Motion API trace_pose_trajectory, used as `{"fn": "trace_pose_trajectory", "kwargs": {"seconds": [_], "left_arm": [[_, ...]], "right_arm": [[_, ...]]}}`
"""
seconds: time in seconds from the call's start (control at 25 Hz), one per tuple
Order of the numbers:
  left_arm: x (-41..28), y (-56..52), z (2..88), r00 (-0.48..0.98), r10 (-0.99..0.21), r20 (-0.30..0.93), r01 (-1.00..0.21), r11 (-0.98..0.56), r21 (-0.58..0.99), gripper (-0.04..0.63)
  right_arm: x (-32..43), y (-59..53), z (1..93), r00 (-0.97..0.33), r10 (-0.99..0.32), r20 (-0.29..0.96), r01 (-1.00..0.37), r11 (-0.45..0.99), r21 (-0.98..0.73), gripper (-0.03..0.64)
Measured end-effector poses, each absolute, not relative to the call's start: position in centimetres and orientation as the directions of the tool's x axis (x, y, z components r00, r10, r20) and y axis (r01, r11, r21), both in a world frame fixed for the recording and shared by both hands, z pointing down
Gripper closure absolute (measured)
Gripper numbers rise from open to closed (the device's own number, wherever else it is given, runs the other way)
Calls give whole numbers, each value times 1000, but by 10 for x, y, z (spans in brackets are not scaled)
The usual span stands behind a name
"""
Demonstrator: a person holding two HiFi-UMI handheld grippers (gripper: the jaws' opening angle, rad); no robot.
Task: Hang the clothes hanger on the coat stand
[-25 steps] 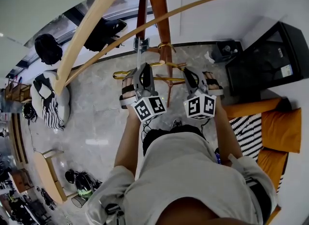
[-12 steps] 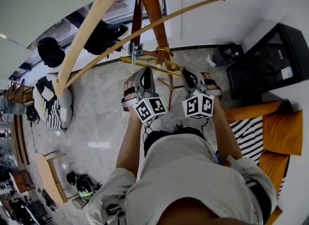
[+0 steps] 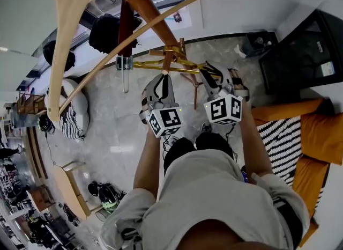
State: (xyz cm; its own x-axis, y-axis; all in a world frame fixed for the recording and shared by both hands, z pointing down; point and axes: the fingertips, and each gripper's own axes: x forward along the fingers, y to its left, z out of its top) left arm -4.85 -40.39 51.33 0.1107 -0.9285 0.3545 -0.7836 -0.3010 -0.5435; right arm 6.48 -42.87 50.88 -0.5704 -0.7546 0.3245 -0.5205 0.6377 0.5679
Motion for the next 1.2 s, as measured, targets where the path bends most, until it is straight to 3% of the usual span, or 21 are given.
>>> {"fn": "trace_pose_trajectory", "kwargs": {"seconds": [0.16, 0.32, 0.64, 0.92, 1.0, 1.12, 1.2], "left_arm": [[-51, -399, 516, 140, -923, 358, -884, -279, -375, 563], [-57, -391, 517, 149, -919, 364, -939, -247, -240, 563], [-62, -366, 502, 193, -935, 296, -956, -247, -160, 563], [-76, -317, 467, 215, -959, 185, -975, -223, -21, 575], [-82, -299, 463, 210, -962, 174, -977, -214, -4, 575], [-85, -268, 455, 210, -964, 162, -977, -213, -1, 575], [-85, -248, 447, 212, -966, 151, -977, -212, 16, 575]], "right_arm": [[67, -428, 503, -605, -738, 298, -580, 665, 470, 446], [72, -415, 506, -641, -712, 285, -577, 693, 432, 440], [92, -398, 490, -636, -732, 244, -618, 672, 408, 422], [73, -350, 448, -615, -782, 101, -733, 614, 294, 424], [65, -329, 435, -596, -800, 65, -776, 595, 212, 467], [58, -301, 421, -551, -834, 21, -829, 550, 96, 603], [54, -281, 413, -533, -846, 23, -841, 532, 100, 612]]}}
